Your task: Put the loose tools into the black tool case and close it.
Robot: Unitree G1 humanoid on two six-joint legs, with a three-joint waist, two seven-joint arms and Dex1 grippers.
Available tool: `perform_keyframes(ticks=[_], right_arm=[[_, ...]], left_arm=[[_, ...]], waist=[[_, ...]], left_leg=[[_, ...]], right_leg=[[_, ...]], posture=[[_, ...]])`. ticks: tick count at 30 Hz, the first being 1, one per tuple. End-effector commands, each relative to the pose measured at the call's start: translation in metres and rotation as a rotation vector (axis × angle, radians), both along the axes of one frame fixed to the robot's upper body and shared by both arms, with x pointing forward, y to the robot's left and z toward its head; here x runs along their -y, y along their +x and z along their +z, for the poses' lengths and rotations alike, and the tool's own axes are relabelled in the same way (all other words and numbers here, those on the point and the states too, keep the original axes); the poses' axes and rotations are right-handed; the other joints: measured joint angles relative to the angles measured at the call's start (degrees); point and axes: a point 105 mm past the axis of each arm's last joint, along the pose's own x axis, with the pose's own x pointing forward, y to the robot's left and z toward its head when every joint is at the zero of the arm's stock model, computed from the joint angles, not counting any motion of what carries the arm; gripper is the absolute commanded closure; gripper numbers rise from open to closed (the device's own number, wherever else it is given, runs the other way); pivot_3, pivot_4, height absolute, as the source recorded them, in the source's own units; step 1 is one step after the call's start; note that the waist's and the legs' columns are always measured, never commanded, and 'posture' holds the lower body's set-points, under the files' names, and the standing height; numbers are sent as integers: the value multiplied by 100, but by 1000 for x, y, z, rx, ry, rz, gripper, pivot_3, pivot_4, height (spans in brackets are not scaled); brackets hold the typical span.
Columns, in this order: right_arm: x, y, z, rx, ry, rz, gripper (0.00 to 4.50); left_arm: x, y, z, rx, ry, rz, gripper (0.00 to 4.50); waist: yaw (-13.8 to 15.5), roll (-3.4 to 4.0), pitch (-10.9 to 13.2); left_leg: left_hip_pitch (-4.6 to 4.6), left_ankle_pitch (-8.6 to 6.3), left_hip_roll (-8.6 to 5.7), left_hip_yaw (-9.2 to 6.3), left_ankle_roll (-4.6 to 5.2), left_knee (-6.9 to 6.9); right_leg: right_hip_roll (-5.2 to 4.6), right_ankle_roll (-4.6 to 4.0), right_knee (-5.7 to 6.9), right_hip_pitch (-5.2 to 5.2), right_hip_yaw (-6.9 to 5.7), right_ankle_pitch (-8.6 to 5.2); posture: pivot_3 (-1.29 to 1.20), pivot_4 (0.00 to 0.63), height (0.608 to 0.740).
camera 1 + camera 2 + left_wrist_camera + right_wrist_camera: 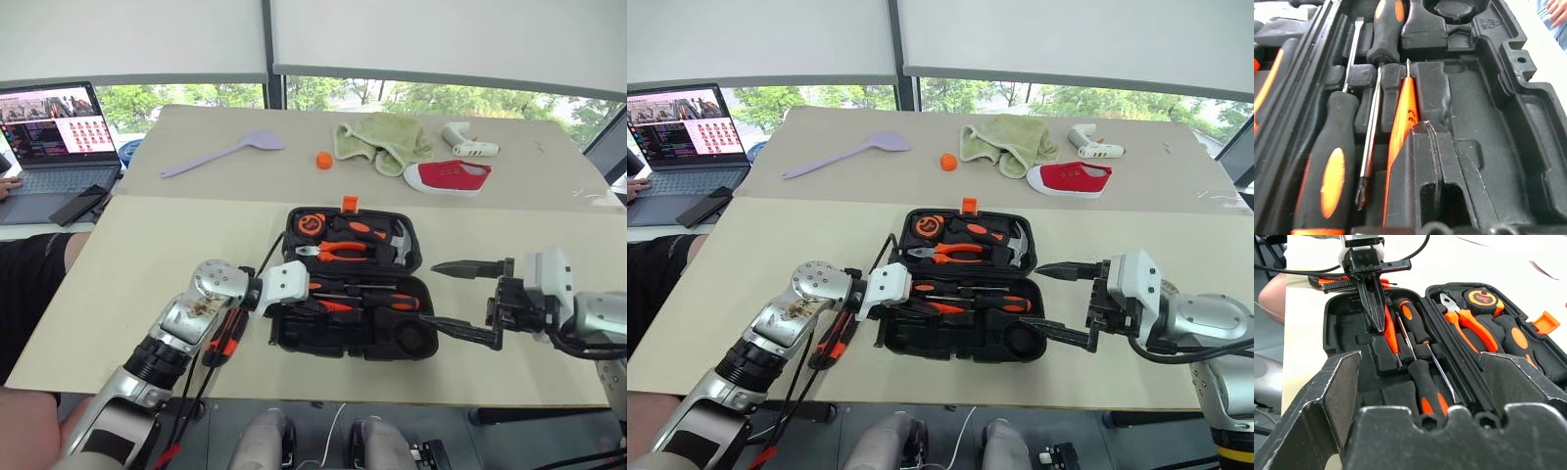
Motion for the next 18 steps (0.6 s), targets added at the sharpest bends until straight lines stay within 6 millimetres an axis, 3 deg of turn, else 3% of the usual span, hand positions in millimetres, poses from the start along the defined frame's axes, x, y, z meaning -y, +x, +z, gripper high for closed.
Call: perform_keyframes(ticks=[1, 11, 18], right_arm=[[-2, -3, 8, 33, 18, 11, 0], [0, -7, 8, 10, 56, 20, 0], [0, -7, 6, 3, 60, 19, 0]], left_arm=[[-10, 1, -13, -72, 29, 78, 4488], [3, 5, 24, 41, -172, 50, 4488], [0, 5, 6, 24, -94, 47, 4488]], waist=[[-10, 1, -1], [-7, 2, -1], [-10, 2, -1]], left_leg=[[3, -1, 1, 0, 2, -1], [0, 2, 4, 0, -4, -1], [-1, 1, 3, 0, -2, -2]], right_leg=[[0, 0, 1, 0, 2, 0], [-4, -1, 1, -2, 3, 0], [-5, -1, 0, -3, 1, 0]], posture=[[0, 150, 740], [0, 150, 740], [0, 150, 740]])
